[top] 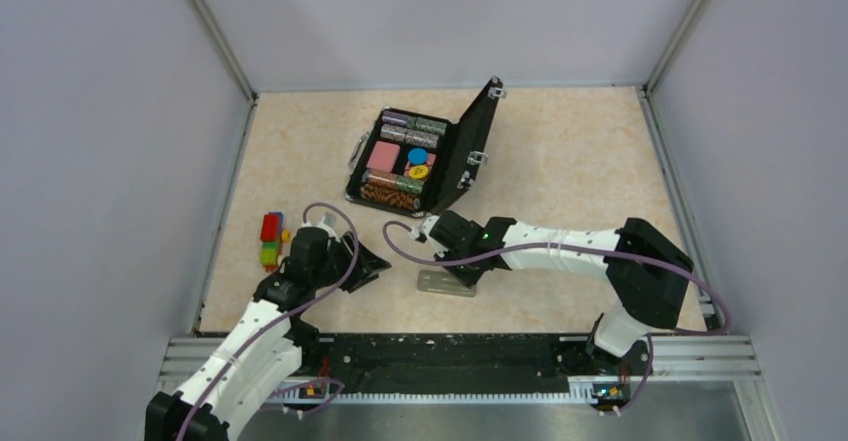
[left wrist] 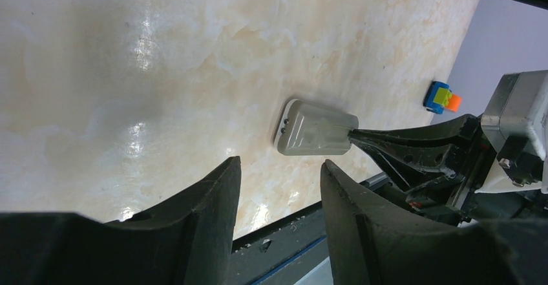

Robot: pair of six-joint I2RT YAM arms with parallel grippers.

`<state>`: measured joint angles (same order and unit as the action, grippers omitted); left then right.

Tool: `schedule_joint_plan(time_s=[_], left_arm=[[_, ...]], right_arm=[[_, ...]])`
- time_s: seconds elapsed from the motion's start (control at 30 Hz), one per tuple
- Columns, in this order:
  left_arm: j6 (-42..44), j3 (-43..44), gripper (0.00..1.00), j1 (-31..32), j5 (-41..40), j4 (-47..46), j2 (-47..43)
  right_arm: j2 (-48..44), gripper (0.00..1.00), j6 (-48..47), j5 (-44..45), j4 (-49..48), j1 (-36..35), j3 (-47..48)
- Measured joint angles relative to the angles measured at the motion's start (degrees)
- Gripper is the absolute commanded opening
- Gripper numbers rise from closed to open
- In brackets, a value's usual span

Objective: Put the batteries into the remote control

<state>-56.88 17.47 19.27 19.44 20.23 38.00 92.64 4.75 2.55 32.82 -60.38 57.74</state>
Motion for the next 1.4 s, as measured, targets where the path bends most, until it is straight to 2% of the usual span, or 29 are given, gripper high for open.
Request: schedule_joint_plan(time_s=[0.17,0.23,0.27,0.37,0.43,0.5,0.6,0.9,1.0,1.17,1.23,1.4], left_arm=[[0.00,-0.02,0.53,0.00,0.00,0.02,0.00],[0.02,-0.02,0.53,0.00,-0.07,0.11,0.00],[0.04,-0.02,0.53,0.00,-0.31,0.33,0.00],[0.31,0.04,0.54,0.00,-1.07,1.42,-0.11],[0.81,0.44,0.54,0.00,-1.75,2.73,-0.42],[1.51,1.53,0.54,0.00,-2.91,4.72,-1.05],[2.40,3.78,0.57,0.00,-5.18,7.34,-2.36],[3.72,9.94,0.85,0.00,-13.68,15.54,-7.06],[3.91,11.56,0.86,0.00,-16.63,18.14,-8.66],[4.04,13.31,0.86,0.00,-20.94,21.73,-10.99],[4.07,13.51,0.86,0.00,-21.94,22.40,-11.32],[3.89,13.51,0.85,0.00,-22.32,23.87,-11.41]], right_arm=[[0.00,0.01,0.81,0.42,-0.46,-0.68,-0.11],[0.00,0.07,1.07,0.74,-0.39,-0.85,-0.04],[0.00,0.13,1.33,0.90,-0.17,-0.90,0.13],[-0.02,0.41,1.90,1.49,1.11,-0.90,1.40],[-0.24,0.56,2.25,1.44,1.29,-0.90,2.62],[-1.22,0.65,1.55,1.16,0.96,-0.90,3.61],[-2.51,0.70,-0.33,0.22,0.33,-0.90,3.82],[2.99,0.71,-10.45,-4.35,0.26,-0.92,3.82],[6.12,0.64,-12.66,-5.20,0.44,-0.92,3.85],[8.04,0.40,-14.38,-5.66,0.11,-0.94,4.33],[8.04,0.34,-14.49,-5.68,0.17,-0.76,4.33],[7.78,0.31,-13.07,-6.88,-0.28,0.00,4.15]])
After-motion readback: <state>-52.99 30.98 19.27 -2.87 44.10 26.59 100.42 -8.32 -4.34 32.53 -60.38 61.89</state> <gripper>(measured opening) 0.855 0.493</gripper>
